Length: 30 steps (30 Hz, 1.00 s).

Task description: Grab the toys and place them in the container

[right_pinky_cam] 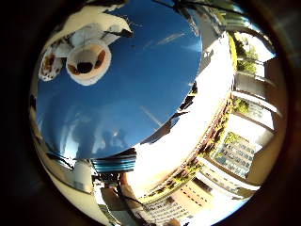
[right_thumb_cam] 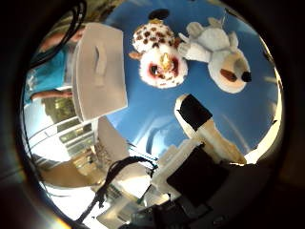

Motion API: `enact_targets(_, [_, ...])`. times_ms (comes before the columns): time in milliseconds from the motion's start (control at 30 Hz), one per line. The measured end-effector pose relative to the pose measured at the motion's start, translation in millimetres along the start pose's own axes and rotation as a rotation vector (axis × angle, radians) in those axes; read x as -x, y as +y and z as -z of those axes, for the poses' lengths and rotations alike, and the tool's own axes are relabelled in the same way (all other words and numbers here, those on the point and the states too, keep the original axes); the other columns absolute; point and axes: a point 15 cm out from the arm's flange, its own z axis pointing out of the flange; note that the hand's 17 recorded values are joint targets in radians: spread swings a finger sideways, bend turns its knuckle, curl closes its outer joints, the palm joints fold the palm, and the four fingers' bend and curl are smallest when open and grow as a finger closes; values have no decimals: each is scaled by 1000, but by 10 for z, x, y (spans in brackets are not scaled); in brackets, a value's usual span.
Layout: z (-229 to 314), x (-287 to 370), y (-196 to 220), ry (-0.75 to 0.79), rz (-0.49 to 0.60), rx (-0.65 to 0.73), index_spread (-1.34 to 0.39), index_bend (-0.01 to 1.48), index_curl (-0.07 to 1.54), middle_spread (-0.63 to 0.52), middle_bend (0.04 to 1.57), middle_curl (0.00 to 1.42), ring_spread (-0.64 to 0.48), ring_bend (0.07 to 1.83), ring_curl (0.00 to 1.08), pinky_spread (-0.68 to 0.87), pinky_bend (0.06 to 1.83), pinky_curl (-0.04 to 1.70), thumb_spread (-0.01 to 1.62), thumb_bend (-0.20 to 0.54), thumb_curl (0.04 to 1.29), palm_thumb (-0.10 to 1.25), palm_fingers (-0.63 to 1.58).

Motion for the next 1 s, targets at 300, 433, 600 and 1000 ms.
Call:
enact_targets(300, [-510,67,-240,-2,-38,29,-58,168,268,13,202,351,291,525,307,471,811,101,1170,-28,370,545,304])
enact_targets(433, [-584,183,-273,2,-20,45,-83,141,248,-33,288,382,256,677,334,469,880,91,1157,-23,372,558,620])
enact_targets(600, [-541,217,-294,40,13,45,-242,121,192,-120,690,576,142,1087,512,412,970,107,1130,0,401,683,888])
enact_targets(1000, [-223,61,162,31,1,124,-639,410,97,-217,1051,887,-43,1325,701,246,1542,287,1067,38,591,984,1055])
